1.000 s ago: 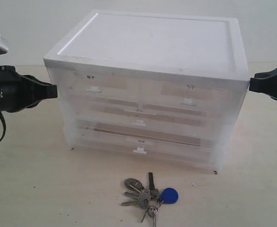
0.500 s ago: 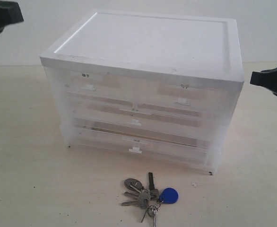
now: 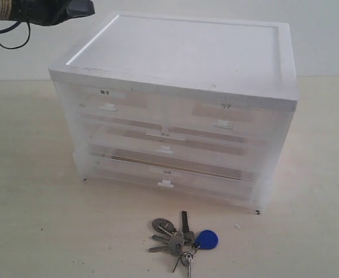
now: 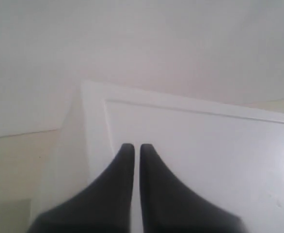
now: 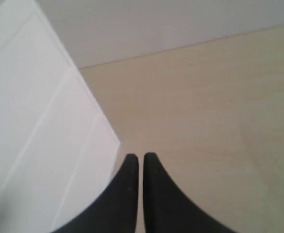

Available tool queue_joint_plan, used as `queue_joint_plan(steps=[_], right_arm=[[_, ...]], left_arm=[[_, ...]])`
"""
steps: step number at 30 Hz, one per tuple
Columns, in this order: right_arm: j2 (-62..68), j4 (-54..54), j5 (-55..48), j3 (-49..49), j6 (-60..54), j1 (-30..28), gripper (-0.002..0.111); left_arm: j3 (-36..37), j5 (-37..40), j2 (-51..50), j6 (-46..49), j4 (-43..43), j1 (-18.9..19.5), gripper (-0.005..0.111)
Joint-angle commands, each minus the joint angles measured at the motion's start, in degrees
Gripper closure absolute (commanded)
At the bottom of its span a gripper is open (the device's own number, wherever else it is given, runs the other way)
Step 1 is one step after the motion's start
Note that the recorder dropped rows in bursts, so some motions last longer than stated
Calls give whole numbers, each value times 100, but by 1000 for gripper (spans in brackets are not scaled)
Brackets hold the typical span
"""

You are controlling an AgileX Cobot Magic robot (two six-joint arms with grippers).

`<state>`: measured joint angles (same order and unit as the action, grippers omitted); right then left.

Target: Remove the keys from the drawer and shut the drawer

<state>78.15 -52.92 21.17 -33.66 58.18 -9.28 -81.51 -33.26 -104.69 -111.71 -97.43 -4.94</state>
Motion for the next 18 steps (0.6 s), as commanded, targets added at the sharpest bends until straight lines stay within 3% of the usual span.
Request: queue_joint_plan(steps=[1,8,18], right_arm=[[287,-1841,706,-372,1669,-37,109],[672,-1708,983,-384,1478,-37,109],[672,-1597,1236,-374,1365,-37,109]], left_arm=[[-176,32,-188,-411,-252,50,102],[-50,1269,-194,-96,-252,136,102],[-20,794,-785,130,-252,-94,102]])
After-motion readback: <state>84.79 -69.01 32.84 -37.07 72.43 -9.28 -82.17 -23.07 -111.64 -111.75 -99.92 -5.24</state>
